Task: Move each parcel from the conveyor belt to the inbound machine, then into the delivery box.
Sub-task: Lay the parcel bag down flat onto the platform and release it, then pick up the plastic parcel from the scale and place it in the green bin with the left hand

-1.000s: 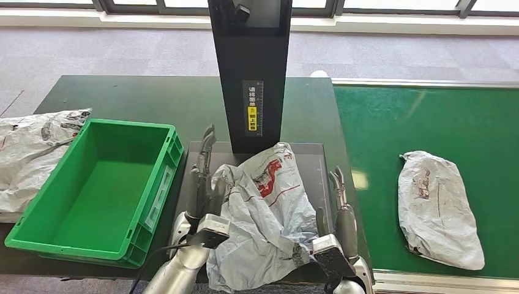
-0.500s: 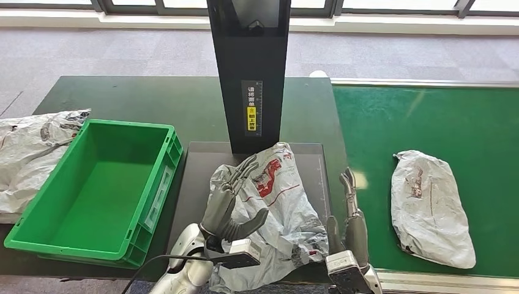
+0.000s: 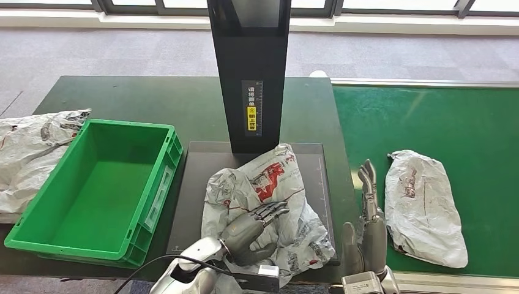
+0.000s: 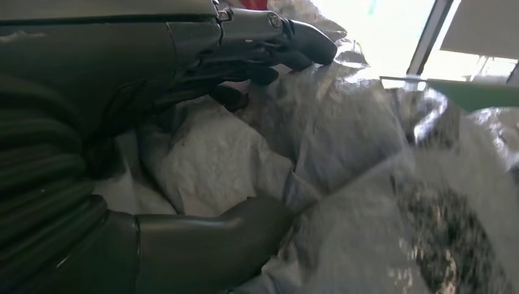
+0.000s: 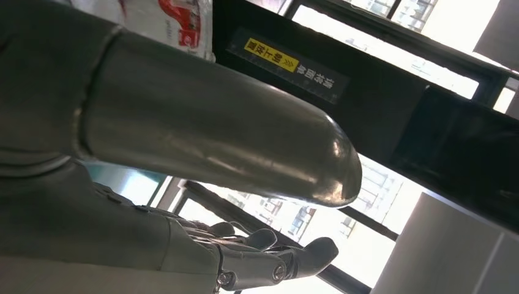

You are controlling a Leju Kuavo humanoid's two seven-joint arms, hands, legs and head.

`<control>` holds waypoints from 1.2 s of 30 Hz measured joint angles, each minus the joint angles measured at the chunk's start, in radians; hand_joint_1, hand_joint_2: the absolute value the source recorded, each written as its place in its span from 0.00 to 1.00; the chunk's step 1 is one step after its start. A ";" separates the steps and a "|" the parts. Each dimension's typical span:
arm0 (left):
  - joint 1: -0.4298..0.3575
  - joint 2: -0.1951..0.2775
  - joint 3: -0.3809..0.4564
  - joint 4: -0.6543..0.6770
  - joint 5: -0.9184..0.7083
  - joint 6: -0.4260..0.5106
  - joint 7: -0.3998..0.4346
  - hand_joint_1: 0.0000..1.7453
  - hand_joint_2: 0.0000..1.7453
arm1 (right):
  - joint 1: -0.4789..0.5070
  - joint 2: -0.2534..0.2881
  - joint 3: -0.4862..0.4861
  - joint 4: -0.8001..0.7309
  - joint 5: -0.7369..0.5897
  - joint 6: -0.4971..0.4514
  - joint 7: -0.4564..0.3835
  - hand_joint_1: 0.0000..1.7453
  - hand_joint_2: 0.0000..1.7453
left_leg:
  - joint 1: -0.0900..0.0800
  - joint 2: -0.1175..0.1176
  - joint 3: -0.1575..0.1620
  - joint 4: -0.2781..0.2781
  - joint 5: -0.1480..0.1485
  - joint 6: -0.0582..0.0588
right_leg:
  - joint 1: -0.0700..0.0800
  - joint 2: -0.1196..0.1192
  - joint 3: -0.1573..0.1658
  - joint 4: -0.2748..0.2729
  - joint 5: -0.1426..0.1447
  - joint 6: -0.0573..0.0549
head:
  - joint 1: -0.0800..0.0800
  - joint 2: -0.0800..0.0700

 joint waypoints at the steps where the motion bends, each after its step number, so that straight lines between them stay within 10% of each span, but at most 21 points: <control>1: -0.013 0.000 -0.007 0.032 -0.009 -0.004 0.000 0.00 0.00 | 0.000 0.002 -0.001 -0.011 0.005 0.003 0.000 0.00 0.00 | 0.000 0.000 0.000 0.000 0.000 0.000 | 0.000 0.000 0.000 0.000 0.000 0.000 | 0.000 0.000; 3: -0.044 -0.002 -0.022 0.095 -0.022 -0.008 0.000 0.03 0.00 | 0.000 0.010 -0.003 -0.027 0.015 0.009 0.000 0.00 0.00 | 0.000 0.000 0.000 0.000 0.000 0.000 | 0.000 0.000 0.001 0.000 0.000 0.000 | 0.000 0.000; 4: -0.060 -0.004 -0.029 0.125 -0.028 -0.011 0.001 0.25 0.00 | 0.000 0.014 -0.006 -0.034 0.019 0.014 0.000 0.00 0.00 | 0.000 0.000 0.001 0.000 0.001 0.000 | 0.000 0.000 0.001 0.000 0.000 0.000 | 0.000 0.000; 7: -0.102 -0.008 -0.048 0.204 -0.038 -0.014 0.001 0.96 0.75 | 0.000 0.024 -0.023 -0.048 0.020 0.025 0.000 0.00 0.00 | 0.000 -0.001 0.001 0.000 0.001 0.001 | 0.000 -0.001 0.003 0.000 0.000 0.000 | 0.000 0.000; 8: -0.113 -0.009 -0.053 0.225 -0.039 -0.011 -0.003 1.00 1.00 | 0.001 0.026 -0.028 -0.052 0.020 0.027 0.001 0.00 0.00 | 0.000 -0.001 0.002 0.000 0.001 0.001 | 0.000 -0.002 0.003 0.000 0.000 0.000 | 0.000 0.000; 19: -0.155 -0.017 -0.078 0.230 -0.036 0.151 -0.057 1.00 1.00 | 0.054 0.032 -0.045 -0.105 0.031 -0.007 0.000 0.00 0.00 | 0.000 -0.002 0.003 0.000 0.001 0.001 | 0.000 -0.002 0.004 0.000 0.000 0.000 | 0.000 0.000; 36: 0.045 -0.018 -0.004 -0.321 0.103 0.485 -0.114 1.00 1.00 | 0.078 0.041 -0.045 -0.133 0.030 0.003 0.000 0.00 0.00 | 0.000 -0.001 0.000 0.000 0.001 0.001 | 0.000 -0.001 0.001 0.000 0.000 0.000 | 0.000 0.000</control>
